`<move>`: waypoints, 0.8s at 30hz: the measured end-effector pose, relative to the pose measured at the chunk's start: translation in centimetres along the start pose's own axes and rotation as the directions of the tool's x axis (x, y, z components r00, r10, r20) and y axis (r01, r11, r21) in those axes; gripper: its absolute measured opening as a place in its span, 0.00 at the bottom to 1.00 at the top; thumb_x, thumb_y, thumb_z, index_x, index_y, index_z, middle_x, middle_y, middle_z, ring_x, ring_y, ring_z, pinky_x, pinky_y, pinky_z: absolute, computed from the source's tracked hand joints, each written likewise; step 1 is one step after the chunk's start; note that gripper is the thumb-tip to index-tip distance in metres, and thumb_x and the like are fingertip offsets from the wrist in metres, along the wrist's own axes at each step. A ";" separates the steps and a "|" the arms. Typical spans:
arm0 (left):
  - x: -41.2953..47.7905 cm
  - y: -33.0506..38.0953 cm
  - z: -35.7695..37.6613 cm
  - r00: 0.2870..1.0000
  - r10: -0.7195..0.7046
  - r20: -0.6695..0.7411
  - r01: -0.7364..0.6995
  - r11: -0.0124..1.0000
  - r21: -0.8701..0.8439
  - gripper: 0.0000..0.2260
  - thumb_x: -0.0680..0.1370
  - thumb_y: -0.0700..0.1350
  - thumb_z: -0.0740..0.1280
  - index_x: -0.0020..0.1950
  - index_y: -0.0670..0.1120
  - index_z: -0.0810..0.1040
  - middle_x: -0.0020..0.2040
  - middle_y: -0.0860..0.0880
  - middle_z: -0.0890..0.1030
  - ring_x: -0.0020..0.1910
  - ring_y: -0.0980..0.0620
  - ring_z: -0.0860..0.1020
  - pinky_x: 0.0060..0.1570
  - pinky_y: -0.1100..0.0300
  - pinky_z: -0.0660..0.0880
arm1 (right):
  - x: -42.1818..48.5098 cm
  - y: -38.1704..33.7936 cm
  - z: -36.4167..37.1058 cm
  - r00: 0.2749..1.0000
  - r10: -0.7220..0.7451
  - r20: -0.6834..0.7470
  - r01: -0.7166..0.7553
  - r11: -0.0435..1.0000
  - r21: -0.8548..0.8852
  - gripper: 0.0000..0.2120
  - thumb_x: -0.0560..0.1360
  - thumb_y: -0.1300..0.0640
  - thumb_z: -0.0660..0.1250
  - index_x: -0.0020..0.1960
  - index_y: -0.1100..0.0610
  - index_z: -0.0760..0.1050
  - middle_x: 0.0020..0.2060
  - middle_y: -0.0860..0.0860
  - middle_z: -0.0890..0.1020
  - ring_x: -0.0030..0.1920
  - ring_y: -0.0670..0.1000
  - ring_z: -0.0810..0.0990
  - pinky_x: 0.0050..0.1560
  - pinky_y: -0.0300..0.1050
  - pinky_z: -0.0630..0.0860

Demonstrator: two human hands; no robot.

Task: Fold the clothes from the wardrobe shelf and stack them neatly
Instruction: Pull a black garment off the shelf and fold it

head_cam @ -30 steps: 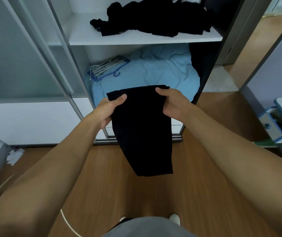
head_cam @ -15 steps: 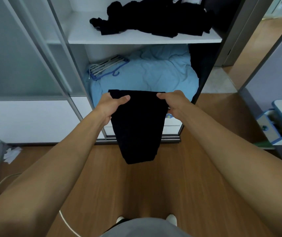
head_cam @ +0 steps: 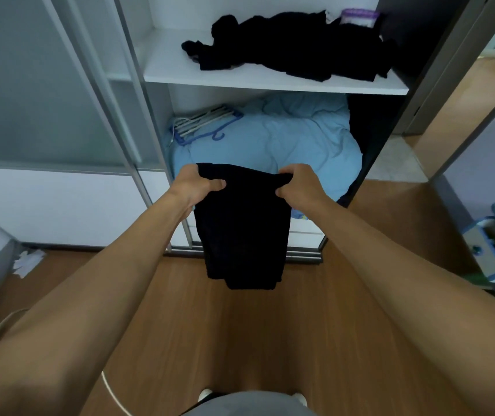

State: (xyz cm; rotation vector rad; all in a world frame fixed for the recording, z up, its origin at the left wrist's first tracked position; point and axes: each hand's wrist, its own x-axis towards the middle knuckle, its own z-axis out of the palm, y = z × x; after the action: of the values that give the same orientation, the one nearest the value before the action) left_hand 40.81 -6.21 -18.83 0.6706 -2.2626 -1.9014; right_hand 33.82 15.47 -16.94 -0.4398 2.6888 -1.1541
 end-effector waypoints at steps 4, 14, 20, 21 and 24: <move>0.2 -0.3 0.1 0.999 0.030 -0.019 -0.030 0.999 0.029 0.13 0.73 0.36 0.76 0.56 0.44 0.82 0.48 0.50 0.84 0.44 0.57 0.83 0.34 0.72 0.76 | 0.6 0.7 0.8 0.993 -0.078 -0.089 0.067 0.991 -0.117 0.14 0.75 0.63 0.70 0.60 0.58 0.80 0.60 0.57 0.80 0.61 0.56 0.78 0.62 0.48 0.73; 0.0 -0.6 -0.7 0.995 0.052 -0.084 -0.070 0.971 -0.229 0.21 0.68 0.51 0.80 0.55 0.45 0.81 0.50 0.48 0.87 0.50 0.50 0.85 0.46 0.62 0.81 | 0.4 0.6 -0.6 0.974 -0.196 -0.113 0.219 0.941 0.257 0.14 0.75 0.63 0.72 0.39 0.57 0.68 0.36 0.51 0.75 0.39 0.47 0.73 0.43 0.42 0.69; 0.3 -4.2 -1.0 0.977 0.073 0.198 -0.018 0.964 -0.266 0.53 0.61 0.56 0.83 0.78 0.49 0.58 0.69 0.48 0.74 0.69 0.48 0.74 0.71 0.49 0.70 | -0.3 -0.7 -1.6 0.974 -0.225 -0.009 0.189 0.793 0.579 0.15 0.75 0.68 0.71 0.38 0.55 0.69 0.37 0.52 0.79 0.39 0.50 0.78 0.40 0.41 0.76; 0.6 -3.9 -0.9 0.963 0.088 0.255 -0.020 0.966 -0.257 0.56 0.58 0.59 0.84 0.78 0.49 0.58 0.71 0.46 0.74 0.70 0.47 0.74 0.71 0.48 0.70 | -0.3 -0.8 -2.0 0.971 -0.237 0.013 0.180 0.769 0.613 0.16 0.75 0.68 0.71 0.37 0.54 0.69 0.36 0.50 0.79 0.37 0.48 0.78 0.38 0.39 0.76; 1.2 -2.3 -0.2 0.911 0.136 0.390 -0.041 0.969 -0.243 0.57 0.55 0.60 0.85 0.78 0.47 0.62 0.71 0.44 0.74 0.70 0.45 0.74 0.71 0.48 0.70 | -0.2 -1.1 -3.5 0.965 -0.251 0.073 0.121 0.676 0.726 0.19 0.76 0.69 0.69 0.34 0.50 0.71 0.33 0.47 0.77 0.35 0.46 0.76 0.37 0.37 0.75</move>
State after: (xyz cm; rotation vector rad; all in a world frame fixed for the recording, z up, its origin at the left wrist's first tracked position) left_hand 40.39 -7.17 -21.21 0.1453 -2.1771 -2.3859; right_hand 33.30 17.14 -13.75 -0.6349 1.8435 -1.9905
